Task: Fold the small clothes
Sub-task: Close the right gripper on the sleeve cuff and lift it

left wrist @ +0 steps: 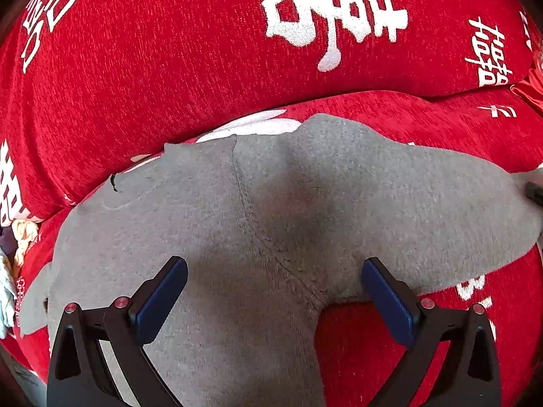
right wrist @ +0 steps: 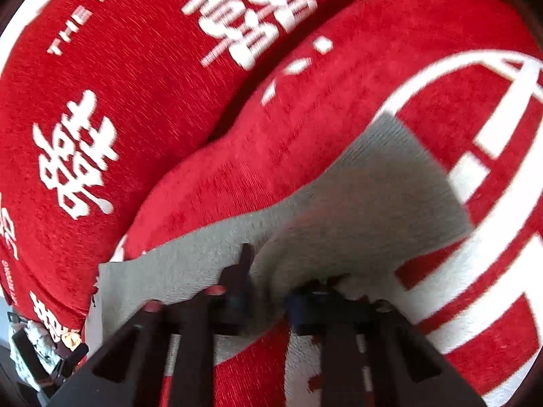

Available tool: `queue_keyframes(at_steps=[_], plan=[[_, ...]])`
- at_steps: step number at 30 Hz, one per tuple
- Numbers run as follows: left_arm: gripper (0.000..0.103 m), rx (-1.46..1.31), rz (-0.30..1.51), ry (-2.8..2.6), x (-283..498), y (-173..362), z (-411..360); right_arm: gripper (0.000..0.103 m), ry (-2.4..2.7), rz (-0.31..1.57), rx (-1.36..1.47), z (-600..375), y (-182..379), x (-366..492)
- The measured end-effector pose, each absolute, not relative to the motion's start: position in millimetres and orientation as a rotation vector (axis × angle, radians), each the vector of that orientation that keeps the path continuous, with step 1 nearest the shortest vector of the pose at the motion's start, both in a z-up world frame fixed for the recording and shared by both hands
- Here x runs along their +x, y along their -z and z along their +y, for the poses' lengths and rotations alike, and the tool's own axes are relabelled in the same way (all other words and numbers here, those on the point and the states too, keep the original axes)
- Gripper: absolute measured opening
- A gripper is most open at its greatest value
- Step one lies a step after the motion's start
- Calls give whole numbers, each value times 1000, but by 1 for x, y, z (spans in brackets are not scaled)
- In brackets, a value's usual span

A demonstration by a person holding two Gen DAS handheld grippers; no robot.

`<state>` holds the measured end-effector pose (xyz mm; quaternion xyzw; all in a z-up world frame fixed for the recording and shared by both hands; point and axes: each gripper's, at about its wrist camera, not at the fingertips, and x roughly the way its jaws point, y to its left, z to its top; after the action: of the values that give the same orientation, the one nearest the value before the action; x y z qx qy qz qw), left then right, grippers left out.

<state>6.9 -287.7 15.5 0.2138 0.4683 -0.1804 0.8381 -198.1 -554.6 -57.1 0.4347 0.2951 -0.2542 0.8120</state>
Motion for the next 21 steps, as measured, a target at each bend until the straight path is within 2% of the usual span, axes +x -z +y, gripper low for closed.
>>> queue_keyframes(at_steps=[5,9,11,12,13,14,15,16,19,20,21], plan=[[103,423,1026,387,15,-12,-291,11,615,565,781,-535,31,-217],[103,411,1063,397,23,-5,-295,11,628,655,765,-538,46,-208],[103,382,1084,400,27,-2,-291,14,600,643,825,-545,55,-213],[103,374,1093,402,28,0,-289,23,596,626,850,-548,57,-217],[103,363,1106,407,31,1,-287,39,594,614,869,-551,59,-220],[103,356,1112,407,32,3,-286,49,592,596,896,-555,60,-224],[103,351,1118,409,33,5,-284,68,593,567,926,-559,61,-229],[103,340,1121,410,34,6,-282,71,583,543,948,-563,61,-232],[103,295,1137,419,37,10,-277,71,529,484,1000,-571,61,-238],[103,288,1136,421,38,10,-277,69,523,478,1007,-573,62,-238],[103,286,1130,421,37,10,-277,63,522,488,1003,-575,62,-236]])
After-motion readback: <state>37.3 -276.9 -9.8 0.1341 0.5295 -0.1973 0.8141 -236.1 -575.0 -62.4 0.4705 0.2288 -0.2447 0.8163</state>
